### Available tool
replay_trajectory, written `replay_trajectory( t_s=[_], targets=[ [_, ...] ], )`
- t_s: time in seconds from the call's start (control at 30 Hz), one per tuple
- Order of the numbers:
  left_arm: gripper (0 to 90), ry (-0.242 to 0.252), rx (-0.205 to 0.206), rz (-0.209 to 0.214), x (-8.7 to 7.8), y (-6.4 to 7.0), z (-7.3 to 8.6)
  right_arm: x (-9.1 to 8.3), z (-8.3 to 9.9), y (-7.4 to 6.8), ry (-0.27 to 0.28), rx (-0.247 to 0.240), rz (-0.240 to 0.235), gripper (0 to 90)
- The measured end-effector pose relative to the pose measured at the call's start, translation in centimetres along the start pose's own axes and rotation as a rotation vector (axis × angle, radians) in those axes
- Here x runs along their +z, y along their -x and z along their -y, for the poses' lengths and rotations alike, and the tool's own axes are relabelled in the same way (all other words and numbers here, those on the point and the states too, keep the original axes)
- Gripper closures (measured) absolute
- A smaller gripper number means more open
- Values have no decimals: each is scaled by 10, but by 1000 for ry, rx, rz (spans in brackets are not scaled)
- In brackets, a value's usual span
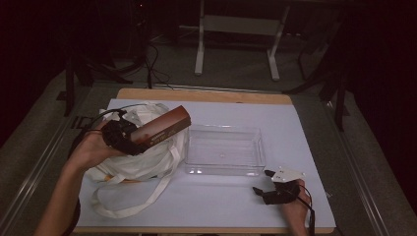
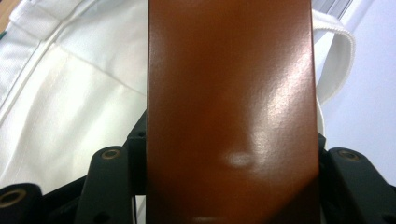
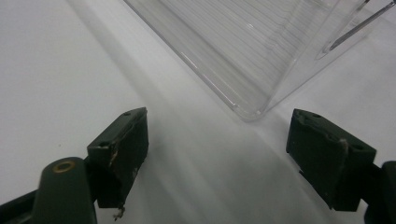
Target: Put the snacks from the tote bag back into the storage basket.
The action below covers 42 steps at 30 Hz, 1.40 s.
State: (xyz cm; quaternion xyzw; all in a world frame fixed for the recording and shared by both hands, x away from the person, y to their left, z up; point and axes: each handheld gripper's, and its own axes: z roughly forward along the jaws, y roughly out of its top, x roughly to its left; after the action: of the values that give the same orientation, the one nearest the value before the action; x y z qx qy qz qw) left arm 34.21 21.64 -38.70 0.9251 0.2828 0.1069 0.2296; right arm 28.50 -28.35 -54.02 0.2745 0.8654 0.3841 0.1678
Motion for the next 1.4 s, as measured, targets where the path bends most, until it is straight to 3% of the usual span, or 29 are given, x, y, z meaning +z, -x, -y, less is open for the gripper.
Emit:
replay_trajectory(
  t_s=[0.73,0.87,1.4],
  targets=[
    [437,-11,96,11,7,4,-17,0,0,0,-1,-1,-1,208],
    [437,0,142,15,9,7,-22,0,0,0,-1,-1,-2,208],
    [437,-20,212,22,18,9,-35,0,0,0,-1,-1,-2,208]
  ],
)
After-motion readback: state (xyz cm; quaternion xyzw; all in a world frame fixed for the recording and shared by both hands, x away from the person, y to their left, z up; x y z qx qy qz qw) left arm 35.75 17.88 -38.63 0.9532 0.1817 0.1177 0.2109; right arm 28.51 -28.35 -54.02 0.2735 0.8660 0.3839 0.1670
